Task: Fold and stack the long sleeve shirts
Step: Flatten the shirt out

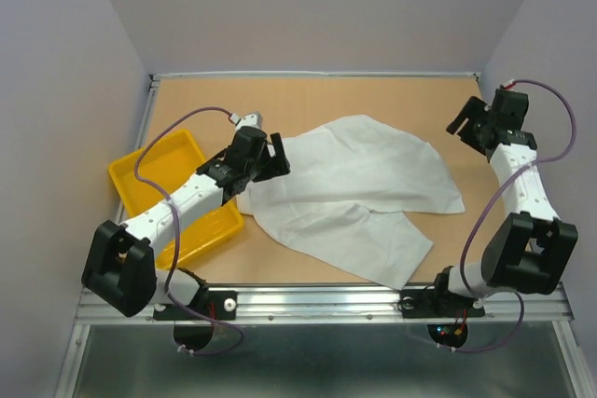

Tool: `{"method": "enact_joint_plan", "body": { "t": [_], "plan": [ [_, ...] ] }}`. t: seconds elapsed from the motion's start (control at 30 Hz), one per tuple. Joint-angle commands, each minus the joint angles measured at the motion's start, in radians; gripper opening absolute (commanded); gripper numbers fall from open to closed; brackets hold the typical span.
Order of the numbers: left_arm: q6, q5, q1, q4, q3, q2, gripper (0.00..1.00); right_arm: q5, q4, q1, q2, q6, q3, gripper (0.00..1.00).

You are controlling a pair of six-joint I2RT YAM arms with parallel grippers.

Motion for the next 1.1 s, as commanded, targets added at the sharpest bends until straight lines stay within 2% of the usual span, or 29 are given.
{"method": "enact_joint_plan", "body": {
  "t": [0.0, 0.17, 0.33, 0.43, 0.67, 0.8, 0.83, 0.87, 0.9, 0.93, 0.97, 1.0, 1.03, 1.07],
  "plan": [
    [0.058, -0.044, 0.045, 0.005, 0.108, 0.088, 0.94, -0.294, 0.069, 0.03, 0.15, -0.136, 0.133, 0.74],
    [0.104, -0.056, 0.1, 0.029, 0.249, 0.272, 0.94, -0.373, 0.078, 0.107, 0.339, -0.28, 0.258, 0.8],
    [0.192, -0.072, 0.111, 0.067, 0.435, 0.466, 0.94, -0.502, 0.083, 0.157, 0.508, -0.345, 0.385, 0.9],
    [0.245, -0.052, 0.112, 0.089, 0.506, 0.555, 0.94, -0.523, 0.083, 0.201, 0.621, -0.409, 0.442, 0.92],
    [0.379, 0.016, 0.111, 0.095, 0.625, 0.7, 0.94, -0.534, 0.081, 0.249, 0.76, -0.443, 0.544, 0.91],
    [0.419, 0.097, 0.111, 0.095, 0.644, 0.74, 0.9, -0.583, 0.079, 0.257, 0.792, -0.465, 0.558, 0.79],
    [0.42, 0.132, 0.111, 0.094, 0.647, 0.754, 0.85, -0.589, 0.079, 0.257, 0.792, -0.465, 0.56, 0.65],
    [0.42, 0.143, 0.111, 0.091, 0.65, 0.761, 0.81, -0.592, 0.079, 0.278, 0.79, -0.465, 0.558, 0.57],
    [0.423, 0.17, 0.111, 0.087, 0.656, 0.766, 0.77, -0.592, 0.078, 0.28, 0.787, -0.465, 0.557, 0.37],
    [0.422, 0.181, 0.111, 0.08, 0.659, 0.772, 0.64, -0.591, 0.078, 0.283, 0.769, -0.465, 0.555, 0.29],
    [0.425, 0.186, 0.111, 0.078, 0.661, 0.771, 0.57, -0.586, 0.076, 0.285, 0.758, -0.466, 0.552, 0.22],
    [0.434, 0.186, 0.111, 0.075, 0.667, 0.766, 0.49, -0.576, 0.076, 0.285, 0.74, -0.466, 0.549, 0.09],
    [0.443, 0.178, 0.111, 0.071, 0.667, 0.745, 0.43, -0.539, 0.076, 0.288, 0.72, -0.468, 0.542, 0.05],
    [0.451, 0.169, 0.111, 0.071, 0.67, 0.728, 0.31, -0.511, 0.075, 0.288, 0.667, -0.473, 0.535, 0.03]
  ]
}}
